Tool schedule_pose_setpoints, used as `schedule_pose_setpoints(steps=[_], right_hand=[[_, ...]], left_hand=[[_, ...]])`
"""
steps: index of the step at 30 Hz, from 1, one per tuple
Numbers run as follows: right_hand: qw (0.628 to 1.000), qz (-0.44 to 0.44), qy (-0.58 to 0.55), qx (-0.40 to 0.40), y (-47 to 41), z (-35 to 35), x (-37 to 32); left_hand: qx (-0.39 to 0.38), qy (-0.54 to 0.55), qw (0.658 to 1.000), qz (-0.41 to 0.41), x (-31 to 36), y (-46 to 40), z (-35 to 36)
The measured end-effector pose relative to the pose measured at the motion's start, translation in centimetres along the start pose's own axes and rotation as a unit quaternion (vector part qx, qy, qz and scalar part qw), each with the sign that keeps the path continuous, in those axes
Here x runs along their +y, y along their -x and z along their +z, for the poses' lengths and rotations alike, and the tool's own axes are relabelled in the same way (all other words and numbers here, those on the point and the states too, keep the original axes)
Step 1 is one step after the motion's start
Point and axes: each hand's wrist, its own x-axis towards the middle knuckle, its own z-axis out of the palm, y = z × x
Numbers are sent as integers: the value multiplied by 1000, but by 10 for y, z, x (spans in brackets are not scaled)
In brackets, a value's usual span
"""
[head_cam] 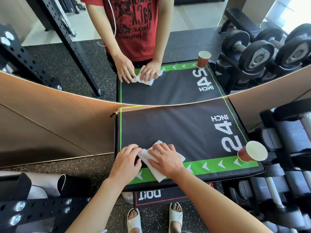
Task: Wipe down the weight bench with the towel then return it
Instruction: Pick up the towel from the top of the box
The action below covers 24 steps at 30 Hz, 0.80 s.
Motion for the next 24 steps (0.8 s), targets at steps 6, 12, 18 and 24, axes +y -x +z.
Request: schedule_pose_setpoints(steps=[6,12,18,24], right_hand=[[998,24,9,51,-14,7,1],[996,71,-13,49,2,-13,23],[982,168,-44,79,8,-49,44],[965,236,-42,109,25,-75,37]], left_hand=[[5,-2,1000,8,10,-8,-4],[18,14,1000,12,31,-21,-10],[26,30,999,37,66,-40,-11],[15,40,993,108,85,-54,-20]])
